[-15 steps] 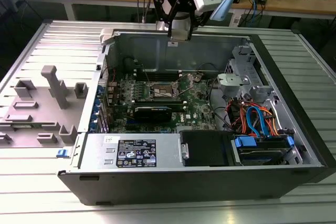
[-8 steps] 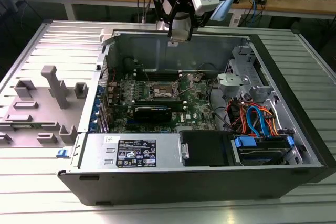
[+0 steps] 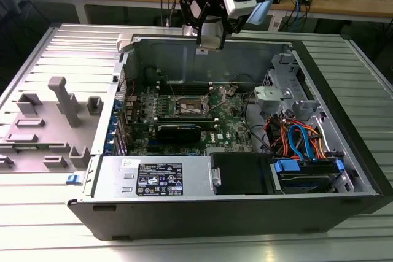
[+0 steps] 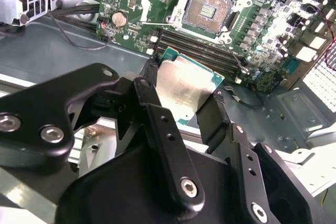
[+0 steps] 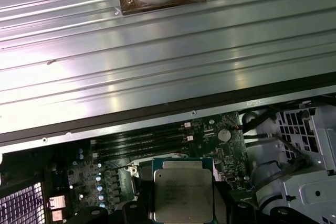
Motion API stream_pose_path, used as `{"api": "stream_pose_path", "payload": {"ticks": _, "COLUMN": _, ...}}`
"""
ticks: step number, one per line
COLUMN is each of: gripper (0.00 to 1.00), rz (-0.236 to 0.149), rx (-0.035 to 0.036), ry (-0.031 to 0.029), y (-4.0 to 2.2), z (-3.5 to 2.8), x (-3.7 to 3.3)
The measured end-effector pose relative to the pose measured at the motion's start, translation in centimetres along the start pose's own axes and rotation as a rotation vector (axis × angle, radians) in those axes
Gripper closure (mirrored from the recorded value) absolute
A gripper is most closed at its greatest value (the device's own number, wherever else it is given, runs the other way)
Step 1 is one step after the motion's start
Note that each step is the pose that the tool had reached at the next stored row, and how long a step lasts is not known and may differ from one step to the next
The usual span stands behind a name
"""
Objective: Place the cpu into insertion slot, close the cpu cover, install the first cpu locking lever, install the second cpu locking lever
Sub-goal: 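Place the cpu into insertion slot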
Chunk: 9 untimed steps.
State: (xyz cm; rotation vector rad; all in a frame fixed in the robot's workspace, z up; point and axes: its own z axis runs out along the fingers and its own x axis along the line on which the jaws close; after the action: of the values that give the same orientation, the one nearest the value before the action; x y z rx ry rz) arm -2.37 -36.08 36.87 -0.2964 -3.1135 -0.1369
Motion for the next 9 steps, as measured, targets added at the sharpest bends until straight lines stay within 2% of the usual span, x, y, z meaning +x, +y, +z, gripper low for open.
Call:
{"api": "stream_pose_path", "payload": {"ticks": 3, "gripper": 0.46, "rz": 0.026, "rx": -0.0005, "ry": -0.0022, "y": -0.02, "z": 0.07, "x": -0.01}}
{"api": "stream_pose_path", "payload": {"ticks": 9, "gripper": 0.46, "rz": 0.027, "rx": -0.0006, "ry": -0.0024, "y": -0.02, "z": 0.09, "x": 0.0}}
